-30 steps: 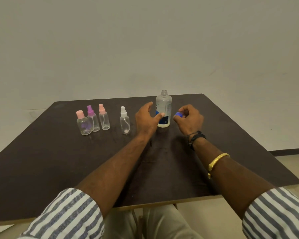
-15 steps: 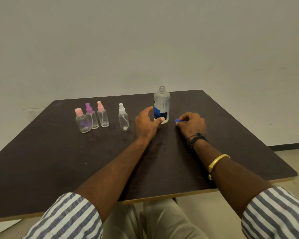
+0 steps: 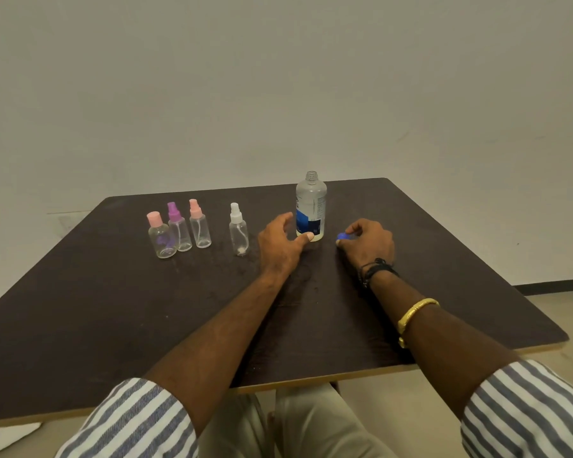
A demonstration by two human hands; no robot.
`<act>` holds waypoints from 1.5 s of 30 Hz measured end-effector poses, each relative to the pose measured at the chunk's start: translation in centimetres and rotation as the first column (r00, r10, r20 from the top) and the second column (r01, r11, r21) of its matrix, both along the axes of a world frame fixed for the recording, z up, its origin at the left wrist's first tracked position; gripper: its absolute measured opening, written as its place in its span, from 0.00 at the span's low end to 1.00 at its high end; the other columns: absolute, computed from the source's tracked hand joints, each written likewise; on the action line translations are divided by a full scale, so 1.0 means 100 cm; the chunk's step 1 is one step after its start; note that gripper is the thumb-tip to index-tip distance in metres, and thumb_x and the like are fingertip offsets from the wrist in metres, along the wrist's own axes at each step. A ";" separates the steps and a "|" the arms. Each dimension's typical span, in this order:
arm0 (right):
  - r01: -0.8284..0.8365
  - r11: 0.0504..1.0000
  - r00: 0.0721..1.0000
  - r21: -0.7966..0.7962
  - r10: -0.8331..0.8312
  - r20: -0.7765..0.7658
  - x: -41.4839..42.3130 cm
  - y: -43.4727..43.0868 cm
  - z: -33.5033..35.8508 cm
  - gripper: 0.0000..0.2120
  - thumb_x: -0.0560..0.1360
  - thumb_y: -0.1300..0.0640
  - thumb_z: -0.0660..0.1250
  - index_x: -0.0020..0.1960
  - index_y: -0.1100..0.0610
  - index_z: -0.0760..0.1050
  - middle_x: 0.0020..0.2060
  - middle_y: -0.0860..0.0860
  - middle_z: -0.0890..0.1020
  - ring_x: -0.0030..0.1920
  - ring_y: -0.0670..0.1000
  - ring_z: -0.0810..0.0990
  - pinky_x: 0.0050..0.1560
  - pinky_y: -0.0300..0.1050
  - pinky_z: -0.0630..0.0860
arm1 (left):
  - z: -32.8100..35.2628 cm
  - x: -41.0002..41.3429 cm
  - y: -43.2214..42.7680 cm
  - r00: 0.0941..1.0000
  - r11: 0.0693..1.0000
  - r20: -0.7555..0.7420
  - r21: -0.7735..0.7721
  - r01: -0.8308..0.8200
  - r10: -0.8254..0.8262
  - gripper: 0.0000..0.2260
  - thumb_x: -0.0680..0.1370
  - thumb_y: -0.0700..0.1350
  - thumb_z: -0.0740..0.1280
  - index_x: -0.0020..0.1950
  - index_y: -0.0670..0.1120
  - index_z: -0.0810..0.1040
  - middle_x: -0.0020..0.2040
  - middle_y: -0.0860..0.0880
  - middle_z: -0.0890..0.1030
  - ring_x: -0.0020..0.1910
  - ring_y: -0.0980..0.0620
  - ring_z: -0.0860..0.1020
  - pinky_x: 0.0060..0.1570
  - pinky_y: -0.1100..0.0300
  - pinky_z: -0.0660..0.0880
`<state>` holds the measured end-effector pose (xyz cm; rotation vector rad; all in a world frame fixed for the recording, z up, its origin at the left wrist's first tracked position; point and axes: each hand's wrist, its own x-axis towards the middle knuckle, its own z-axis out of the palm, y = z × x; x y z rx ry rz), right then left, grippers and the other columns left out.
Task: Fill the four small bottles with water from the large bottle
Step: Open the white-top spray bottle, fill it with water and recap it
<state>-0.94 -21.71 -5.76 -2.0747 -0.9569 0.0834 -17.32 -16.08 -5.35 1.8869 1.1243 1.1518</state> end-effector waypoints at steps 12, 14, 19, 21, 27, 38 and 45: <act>-0.152 0.917 0.982 0.369 0.096 0.165 -0.047 0.015 0.037 0.04 0.73 0.55 0.72 0.47 0.54 0.81 0.43 0.50 0.82 0.42 0.47 0.79 0.41 0.39 0.77 | 0.029 -0.012 -0.006 0.961 0.977 0.277 0.196 -0.080 0.023 0.11 0.77 0.37 0.72 0.59 0.42 0.82 0.49 0.49 0.85 0.45 0.61 0.81 0.43 0.73 0.76; -0.211 0.893 0.974 0.398 0.158 0.162 -0.060 0.020 0.040 0.04 0.73 0.55 0.72 0.46 0.53 0.81 0.42 0.49 0.83 0.42 0.47 0.81 0.42 0.39 0.78 | 0.031 -0.019 -0.004 0.959 0.964 0.279 0.242 -0.110 0.039 0.09 0.77 0.39 0.72 0.58 0.41 0.83 0.49 0.50 0.85 0.45 0.60 0.82 0.44 0.73 0.76; -0.322 0.857 0.947 0.402 0.290 0.142 -0.086 0.029 0.046 0.02 0.73 0.55 0.73 0.45 0.53 0.82 0.37 0.43 0.82 0.38 0.41 0.79 0.40 0.31 0.74 | 0.035 -0.042 0.003 0.959 0.946 0.275 0.288 -0.150 0.068 0.07 0.77 0.42 0.73 0.55 0.45 0.83 0.47 0.54 0.84 0.43 0.59 0.82 0.42 0.71 0.77; -0.351 0.842 0.936 0.410 0.330 0.124 -0.098 0.034 0.046 0.02 0.73 0.56 0.73 0.45 0.54 0.82 0.37 0.43 0.82 0.39 0.42 0.80 0.41 0.35 0.77 | 0.035 -0.052 0.007 0.957 0.940 0.275 0.296 -0.172 0.089 0.07 0.77 0.43 0.73 0.54 0.46 0.83 0.45 0.54 0.84 0.43 0.59 0.82 0.41 0.69 0.78; -0.424 0.819 0.904 0.386 0.410 0.124 -0.127 0.050 0.043 0.03 0.74 0.55 0.73 0.46 0.54 0.83 0.37 0.44 0.83 0.37 0.41 0.80 0.38 0.30 0.74 | 0.031 -0.079 0.018 0.939 0.932 0.304 0.268 -0.245 0.160 0.04 0.76 0.40 0.74 0.49 0.43 0.81 0.42 0.52 0.82 0.40 0.57 0.80 0.39 0.70 0.75; -0.461 0.836 0.887 0.296 0.442 0.133 -0.150 0.079 0.037 0.11 0.72 0.50 0.77 0.52 0.52 0.82 0.41 0.42 0.80 0.44 0.43 0.80 0.43 0.33 0.75 | -0.001 -0.106 0.046 0.974 0.981 0.144 0.054 -0.186 0.177 0.24 0.74 0.39 0.72 0.70 0.44 0.73 0.63 0.49 0.77 0.61 0.54 0.76 0.57 0.58 0.78; -0.466 0.851 0.885 0.242 0.450 0.120 -0.152 0.090 0.032 0.14 0.69 0.47 0.79 0.50 0.51 0.81 0.40 0.45 0.81 0.41 0.44 0.79 0.40 0.33 0.73 | -0.009 -0.105 0.057 0.994 0.995 0.083 0.052 -0.080 0.076 0.14 0.72 0.42 0.78 0.56 0.45 0.82 0.50 0.50 0.84 0.49 0.52 0.83 0.51 0.52 0.82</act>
